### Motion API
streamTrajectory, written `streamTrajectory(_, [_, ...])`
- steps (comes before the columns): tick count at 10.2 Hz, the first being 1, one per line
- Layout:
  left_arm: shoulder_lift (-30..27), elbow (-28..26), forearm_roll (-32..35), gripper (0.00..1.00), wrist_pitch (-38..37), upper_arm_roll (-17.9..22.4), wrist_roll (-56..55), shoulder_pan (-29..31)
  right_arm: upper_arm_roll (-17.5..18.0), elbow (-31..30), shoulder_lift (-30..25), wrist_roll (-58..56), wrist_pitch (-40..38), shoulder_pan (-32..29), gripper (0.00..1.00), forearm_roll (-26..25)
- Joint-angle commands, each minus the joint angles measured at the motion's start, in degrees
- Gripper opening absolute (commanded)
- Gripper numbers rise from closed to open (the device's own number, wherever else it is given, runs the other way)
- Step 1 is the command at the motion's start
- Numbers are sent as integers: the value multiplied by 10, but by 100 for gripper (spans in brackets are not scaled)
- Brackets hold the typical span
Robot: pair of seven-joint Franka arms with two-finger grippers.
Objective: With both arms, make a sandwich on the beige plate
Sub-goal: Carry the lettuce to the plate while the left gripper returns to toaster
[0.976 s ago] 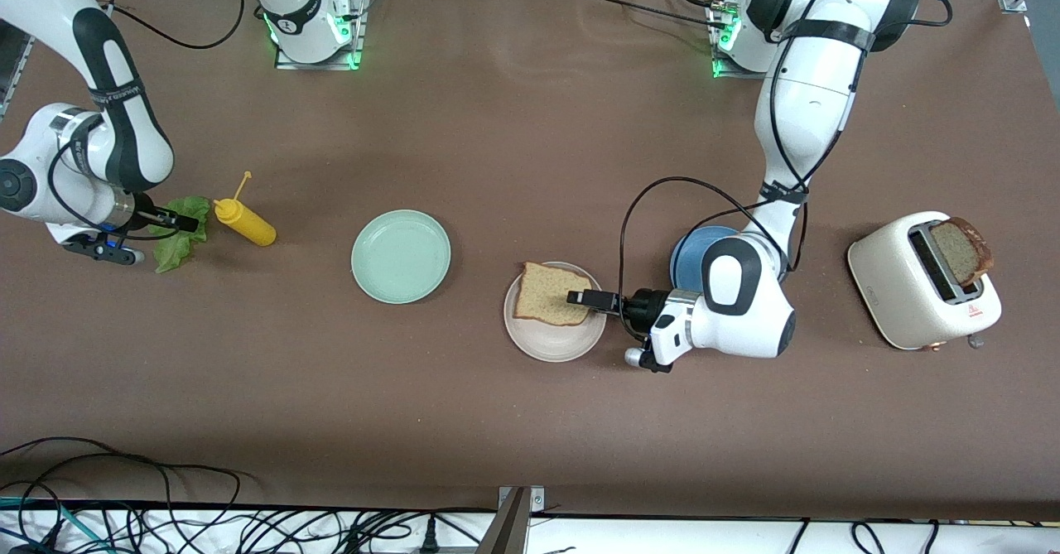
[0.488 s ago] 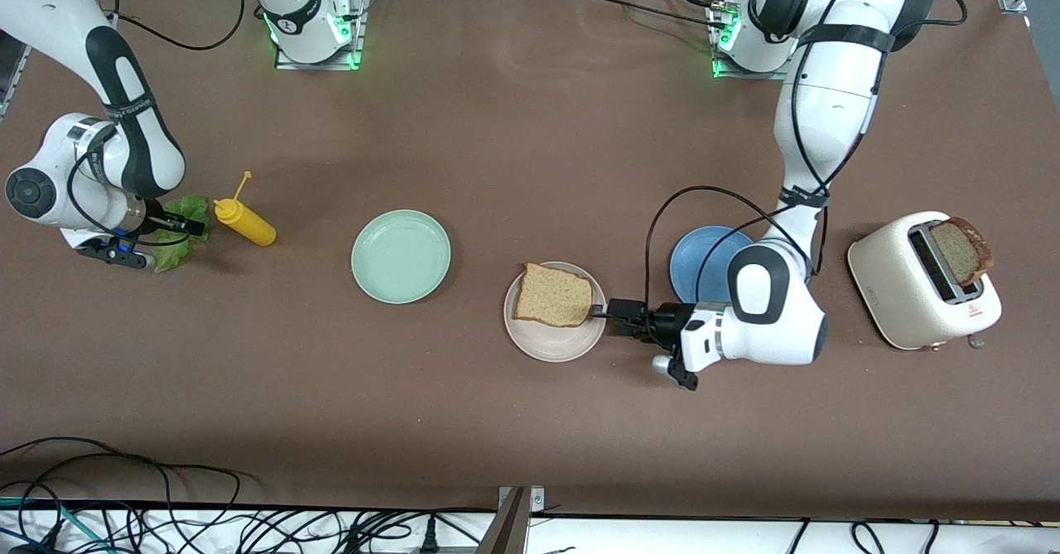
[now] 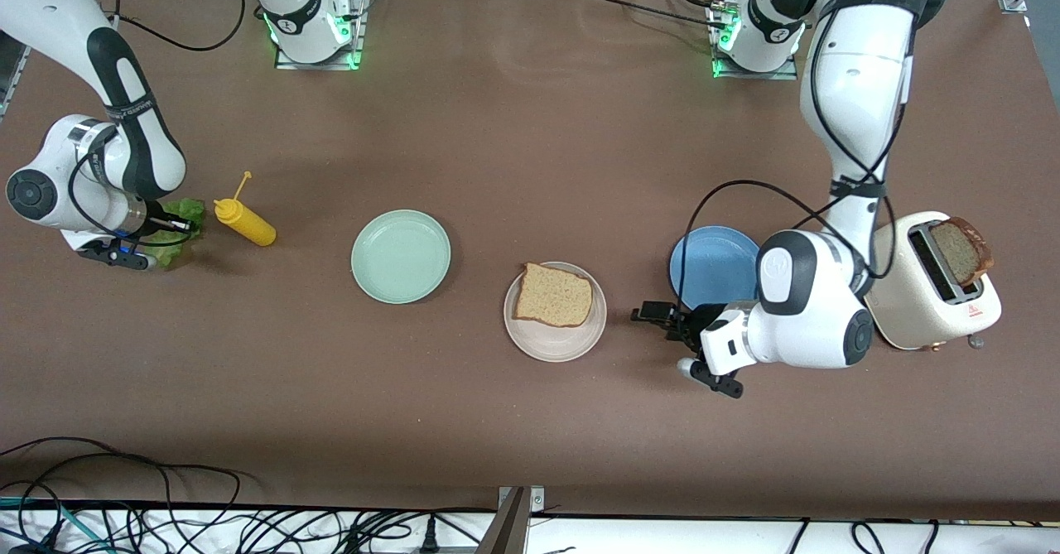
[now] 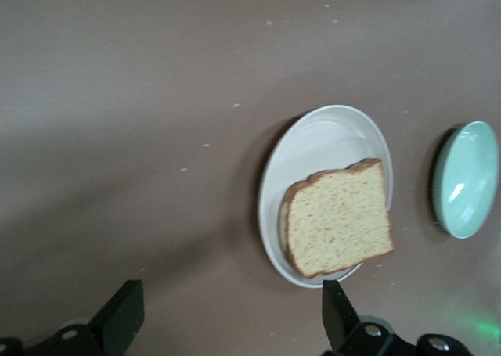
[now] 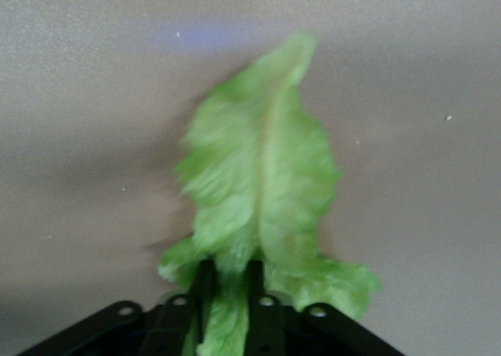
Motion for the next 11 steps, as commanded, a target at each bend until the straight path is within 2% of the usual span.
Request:
streamTrajectory(1, [-34, -10, 93, 100, -32, 17, -23, -1, -1, 3, -22, -20, -7, -3, 0, -8])
streamTrajectory(3, [-51, -10, 152, 100, -64, 59, -24, -2, 2, 21, -59, -16, -74, 0, 0, -8])
streamTrajectory(4, [-59, -10, 174, 100, -94, 83, -25, -2, 4, 57, -70, -13, -138, 2, 0, -8])
streamTrajectory(6, [-60, -10, 180, 100, -121, 137, -23, -3, 17, 179, -78, -5, -320, 6, 0, -2])
streamTrajectory(7, [-60, -9, 199, 100, -141, 154, -23, -4, 27, 232, -78, 10, -387, 7, 0, 2])
streamTrajectory(9, [-65, -5, 222, 100, -143, 173, -25, -3, 76, 310, -78, 88, -484, 8, 0, 11])
streamTrajectory(11, [-65, -5, 224, 100, -144, 188, -25, -3, 141, 344, -78, 252, -514, 8, 0, 58])
